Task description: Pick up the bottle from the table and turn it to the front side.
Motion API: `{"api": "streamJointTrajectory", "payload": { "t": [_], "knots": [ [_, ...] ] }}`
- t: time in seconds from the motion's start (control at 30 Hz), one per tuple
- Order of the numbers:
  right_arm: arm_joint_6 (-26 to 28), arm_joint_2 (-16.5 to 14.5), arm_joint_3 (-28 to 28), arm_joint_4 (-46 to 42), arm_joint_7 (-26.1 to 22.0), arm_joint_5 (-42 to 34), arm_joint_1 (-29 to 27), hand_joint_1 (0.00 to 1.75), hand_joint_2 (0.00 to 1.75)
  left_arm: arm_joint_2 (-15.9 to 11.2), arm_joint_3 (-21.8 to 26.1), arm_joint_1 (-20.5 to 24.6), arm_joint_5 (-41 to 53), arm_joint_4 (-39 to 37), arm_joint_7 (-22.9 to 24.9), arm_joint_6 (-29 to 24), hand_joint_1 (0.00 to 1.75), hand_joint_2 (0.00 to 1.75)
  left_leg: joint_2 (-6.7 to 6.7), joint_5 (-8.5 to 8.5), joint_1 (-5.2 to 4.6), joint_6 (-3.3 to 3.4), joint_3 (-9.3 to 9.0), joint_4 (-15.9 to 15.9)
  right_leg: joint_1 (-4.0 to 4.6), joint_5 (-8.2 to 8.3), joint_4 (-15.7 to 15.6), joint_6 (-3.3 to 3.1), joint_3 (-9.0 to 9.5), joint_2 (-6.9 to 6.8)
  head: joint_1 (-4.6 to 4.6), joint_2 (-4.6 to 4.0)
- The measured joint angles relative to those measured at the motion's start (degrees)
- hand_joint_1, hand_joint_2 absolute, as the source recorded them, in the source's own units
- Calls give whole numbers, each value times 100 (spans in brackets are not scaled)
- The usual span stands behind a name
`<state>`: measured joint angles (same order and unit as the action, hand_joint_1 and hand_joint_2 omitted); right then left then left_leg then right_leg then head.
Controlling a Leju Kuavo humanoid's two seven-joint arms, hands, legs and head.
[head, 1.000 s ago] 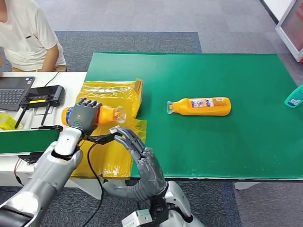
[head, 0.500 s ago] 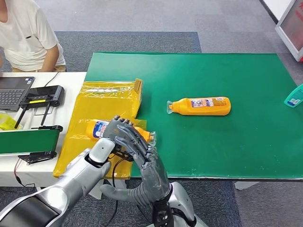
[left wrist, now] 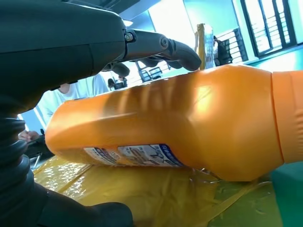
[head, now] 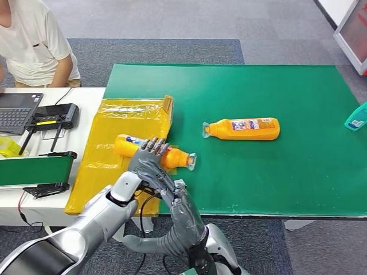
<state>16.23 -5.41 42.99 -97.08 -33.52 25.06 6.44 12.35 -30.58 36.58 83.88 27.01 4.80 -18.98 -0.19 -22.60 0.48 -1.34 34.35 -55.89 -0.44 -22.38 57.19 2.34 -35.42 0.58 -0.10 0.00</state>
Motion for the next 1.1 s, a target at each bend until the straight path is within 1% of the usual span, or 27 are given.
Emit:
{"api": "streamJointTrajectory", "payload": {
  "t": [0.1, 0.23, 0.33, 0.4, 0.43, 0.53, 0.67, 0.77, 0.83, 0.9, 0.97, 1.1],
  "knots": [
    [-128, 10, -17, -1, 2, -85, -34, 0, 175, 7, 85, -57, -173, -3, -118, -235, 0, 175, 0, 0, 0, 0, -1, 0, 0, 0, 0, 0, 1, 0, -1, 0],
    [-322, 30, -59, 3, 3, -203, -103, 0, 175, 4, 297, -305, -552, 79, -482, -736, 0, 175, 0, 0, 0, 0, -1, 0, 0, 0, 0, 0, 0, 0, 1, 0],
    [-325, 42, -108, 22, 24, -197, -169, 0, 175, -31, 505, -669, -1062, 397, -886, -1123, 0, 175, 1, -1, 0, -1, 0, 0, 0, -1, 0, 0, -3, 2, -1, 0],
    [-297, 47, -160, 45, 46, -161, -222, 0, 175, -91, 660, -1017, -1503, 847, -1160, -1208, 0, 175, 1, -2, 0, -1, 3, 0, 0, -2, 0, -1, -7, 3, -1, 0],
    [-279, 48, -193, 54, 50, -137, -251, 0, 175, -131, 734, -1211, -1724, 1144, -1269, -1165, 0, 175, 2, -3, 0, -1, 4, 0, 1, -3, 0, -2, -9, 2, 0, 0],
    [-219, 54, -300, 62, 63, -38, -347, 0, 175, -274, 911, -1827, -2358, 2217, -1528, -820, 0, 175, 2, -5, 0, -3, 6, 0, 1, -5, 0, -4, -12, 2, 0, 0],
    [-198, 62, -487, 61, 105, 122, -524, 0, 175, -448, 1008, -2764, -3305, 4111, -1841, -246, 0, 175, 2, -10, 0, -3, 10, 1, 1, -12, 0, -2, -13, 3, -1, 0],
    [-212, 62, -637, 50, 107, 162, -676, 0, 175, -547, 1061, -3575, -4276, 5539, -2050, 114, 0, 175, 3, -23, 0, -5, 8, 1, 1, -19, 0, -2, -13, 4, -1, 0],
    [-215, 62, -759, 41, 135, 220, -796, 0, 175, -603, 1147, -4177, -4999, 6313, -2202, 357, 0, 175, 6, -32, 0, -4, 5, 1, 1, -28, -1, -4, -12, 5, 0, 0],
    [-205, 62, -868, 36, 198, 292, -899, 0, 175, -645, 1263, -4726, -5564, 6891, -2438, 531, 0, 175, 8, -35, 0, -3, 5, 1, 2, -35, -1, -3, -12, 5, -1, 0],
    [-176, 65, -957, 39, 290, 356, -982, 0, 175, -663, 1391, -5177, -6096, 7331, -2734, 781, 0, 175, 7, -36, 1, -2, 5, 1, 2, -38, -1, 0, -10, 4, 0, 0],
    [-22, 75, -1192, 73, 584, 285, -1177, 0, 175, -587, 1711, -5949, -7203, 8038, -3260, 1745, 0, 175, 6, -42, 1, -5, 4, 2, 3, -42, -1, -2, -8, 4, -1, 0]
  ]
}}
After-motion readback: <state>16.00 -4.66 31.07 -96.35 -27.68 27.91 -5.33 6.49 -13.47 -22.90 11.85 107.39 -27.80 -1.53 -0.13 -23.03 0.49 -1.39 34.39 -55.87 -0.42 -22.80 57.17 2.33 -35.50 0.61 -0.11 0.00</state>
